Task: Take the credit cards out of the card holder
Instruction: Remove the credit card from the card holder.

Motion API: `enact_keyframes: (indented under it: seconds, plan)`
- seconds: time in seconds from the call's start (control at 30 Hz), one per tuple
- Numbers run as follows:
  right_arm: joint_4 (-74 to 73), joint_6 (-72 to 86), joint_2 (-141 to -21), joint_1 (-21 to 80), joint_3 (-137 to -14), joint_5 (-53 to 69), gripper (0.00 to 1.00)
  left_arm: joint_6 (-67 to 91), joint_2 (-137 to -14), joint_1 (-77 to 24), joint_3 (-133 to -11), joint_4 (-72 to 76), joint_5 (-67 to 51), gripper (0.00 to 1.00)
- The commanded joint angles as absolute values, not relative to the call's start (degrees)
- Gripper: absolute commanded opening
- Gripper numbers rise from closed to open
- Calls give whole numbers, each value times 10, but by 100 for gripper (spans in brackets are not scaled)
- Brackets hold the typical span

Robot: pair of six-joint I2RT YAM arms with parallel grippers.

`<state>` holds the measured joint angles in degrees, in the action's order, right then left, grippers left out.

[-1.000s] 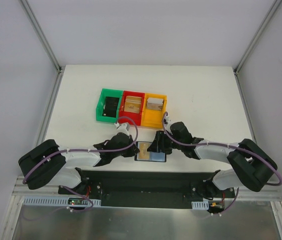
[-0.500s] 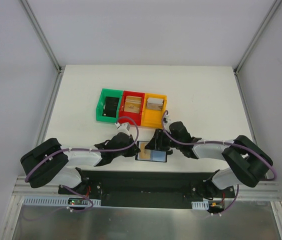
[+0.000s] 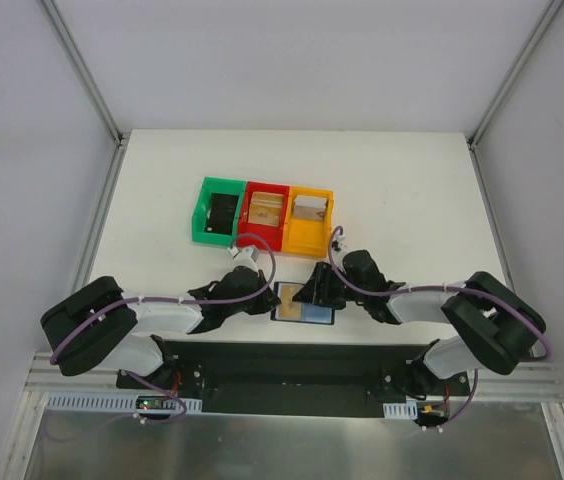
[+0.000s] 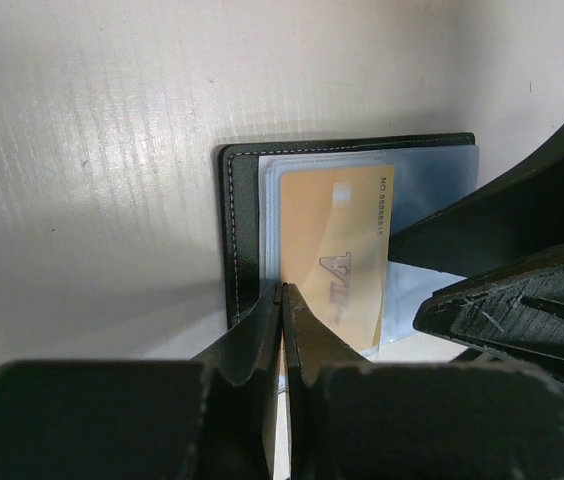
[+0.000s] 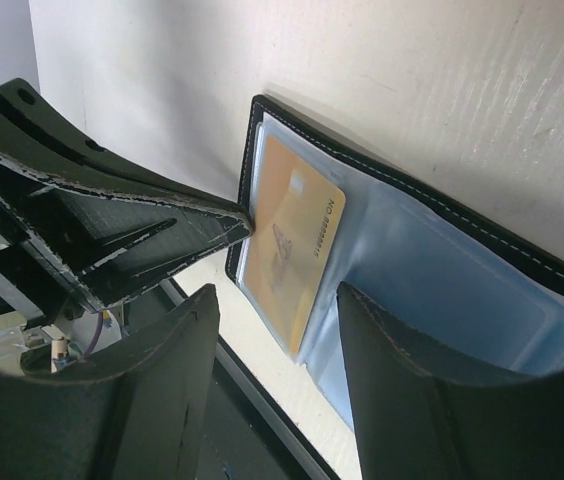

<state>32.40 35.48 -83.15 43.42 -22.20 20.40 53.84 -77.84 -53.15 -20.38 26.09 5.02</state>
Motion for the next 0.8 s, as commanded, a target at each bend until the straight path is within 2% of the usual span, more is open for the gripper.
enact_keyframes:
  seconds: [0.0, 0.77]
  plan:
    - [371, 373, -830, 433, -207, 198, 54, 548, -769, -527, -186, 243, 63, 0]
    - [469, 421, -860, 434, -186, 218, 53, 557, -775, -527, -182, 238, 63, 0]
